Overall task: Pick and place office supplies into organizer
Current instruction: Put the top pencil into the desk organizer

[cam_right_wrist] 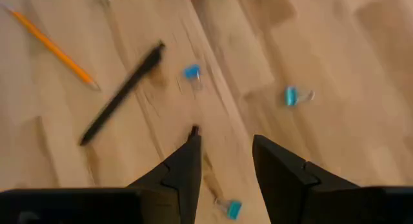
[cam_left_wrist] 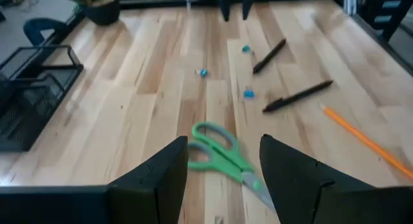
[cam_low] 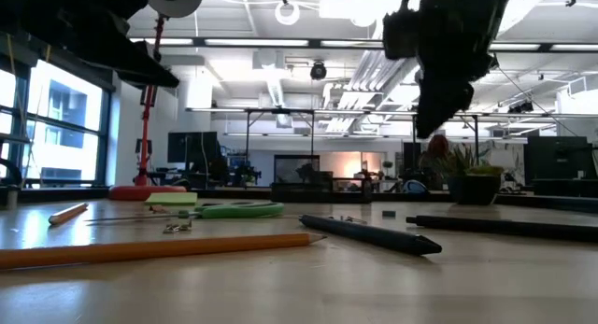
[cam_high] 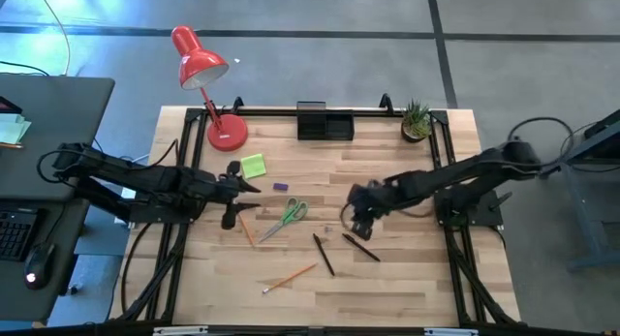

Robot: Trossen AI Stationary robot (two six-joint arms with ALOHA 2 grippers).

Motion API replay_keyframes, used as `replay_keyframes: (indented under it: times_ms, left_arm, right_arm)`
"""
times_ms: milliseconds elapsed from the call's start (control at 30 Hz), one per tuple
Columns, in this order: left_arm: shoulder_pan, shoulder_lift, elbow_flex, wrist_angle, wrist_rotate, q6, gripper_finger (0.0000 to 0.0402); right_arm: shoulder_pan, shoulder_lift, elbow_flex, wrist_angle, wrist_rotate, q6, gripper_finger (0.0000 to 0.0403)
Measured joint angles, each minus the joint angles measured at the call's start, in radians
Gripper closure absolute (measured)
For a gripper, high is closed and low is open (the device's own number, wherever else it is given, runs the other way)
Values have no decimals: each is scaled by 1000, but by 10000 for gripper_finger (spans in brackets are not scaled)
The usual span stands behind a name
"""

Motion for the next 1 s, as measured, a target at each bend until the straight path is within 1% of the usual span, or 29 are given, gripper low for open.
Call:
replay_keyframes:
  times_ms: [67,167,333,667,1000]
  left_arm:
    - [0,0,0,-13,0,-1,222]
    - [0,0,0,-21,2,1,222]
    - [0,0,0,-56,3,1,222]
    - [0,0,0,-102,2,-6,222]
    - [0,0,0,-146,-4,-18,222]
  right_arm:
    - [11,66,32,-42,-13,19,269]
    - [18,150,65,-56,-73,21,269]
    - [22,240,101,-56,-130,41,269]
    - [49,304,113,-47,-137,123,269]
    - [60,316,112,-62,-131,88,269]
